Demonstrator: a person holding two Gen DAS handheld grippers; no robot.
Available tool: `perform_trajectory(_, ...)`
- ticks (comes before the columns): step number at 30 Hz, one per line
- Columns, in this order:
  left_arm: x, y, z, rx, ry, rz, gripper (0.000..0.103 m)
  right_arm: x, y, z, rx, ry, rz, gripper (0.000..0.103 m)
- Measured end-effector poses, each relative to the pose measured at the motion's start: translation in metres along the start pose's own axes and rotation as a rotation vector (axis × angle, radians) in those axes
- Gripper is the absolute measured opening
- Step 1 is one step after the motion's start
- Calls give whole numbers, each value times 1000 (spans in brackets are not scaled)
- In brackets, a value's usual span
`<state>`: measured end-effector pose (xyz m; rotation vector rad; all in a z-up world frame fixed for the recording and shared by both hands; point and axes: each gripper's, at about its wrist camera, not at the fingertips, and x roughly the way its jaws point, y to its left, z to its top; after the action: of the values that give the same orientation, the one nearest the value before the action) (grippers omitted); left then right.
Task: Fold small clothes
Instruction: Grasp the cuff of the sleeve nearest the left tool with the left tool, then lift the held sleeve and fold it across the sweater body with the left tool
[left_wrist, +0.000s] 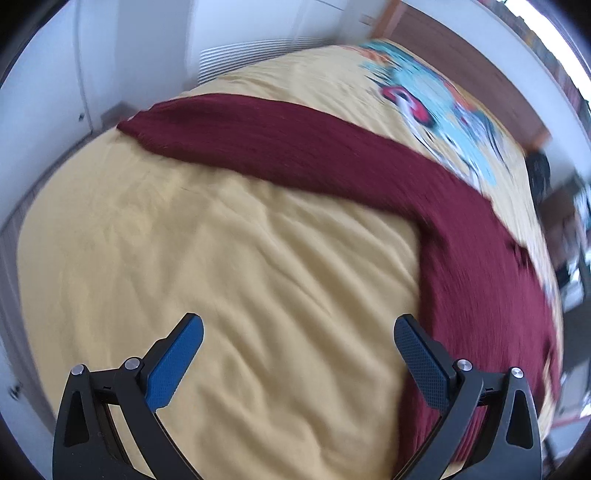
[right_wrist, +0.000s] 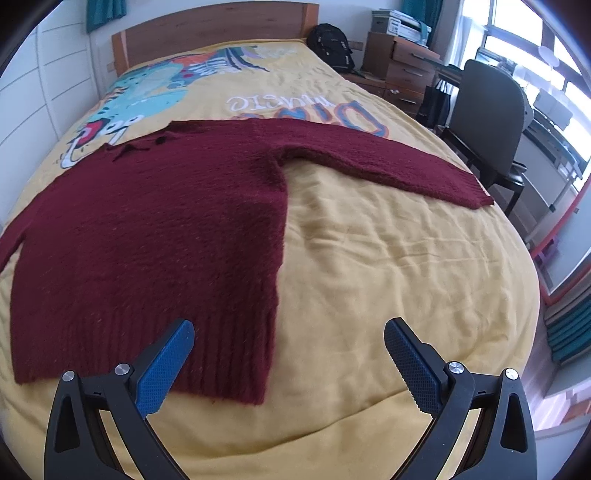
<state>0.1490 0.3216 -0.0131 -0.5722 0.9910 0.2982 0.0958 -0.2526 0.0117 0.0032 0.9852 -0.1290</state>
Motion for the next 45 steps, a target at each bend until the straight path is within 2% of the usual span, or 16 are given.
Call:
perform_trajectory(9,18,68,62,-242,-67,-61,101,25,-9,15,11,29,-39,103)
perform_trajectory(16,31,118,86,-407,-95,-95,97,39,-9,20,4,49,-54,103)
perform_trajectory(21,39,148,96,-520,-110,-171,80,47,-12,19,3,69,-71,103)
perform_trajectory(27,46,179,104,-652,-145,-320,59,53,-14,17,-3,94,-84,103)
perform_trajectory(29,46,186,106,-676,-156,-344,57,53,-15,17,-4,93,-88,103)
perform_trajectory(34,46,200,113,-720,-180,-359,56,52,-18,17,-4,95,-95,103)
perform_trajectory(36,44,207,115,-744,-183,-349,37,52,-19,16,-2,98,-92,103)
perform_trajectory(39,45,210,119,-768,-174,-306,14,53,-20,14,7,105,-86,103)
perform_trajectory(41,42,208,120,-762,-170,-297,7,53,-21,12,13,107,-80,103)
perform_trajectory(45,29,199,125,-719,-178,-309,7,53,-21,8,8,106,-75,103)
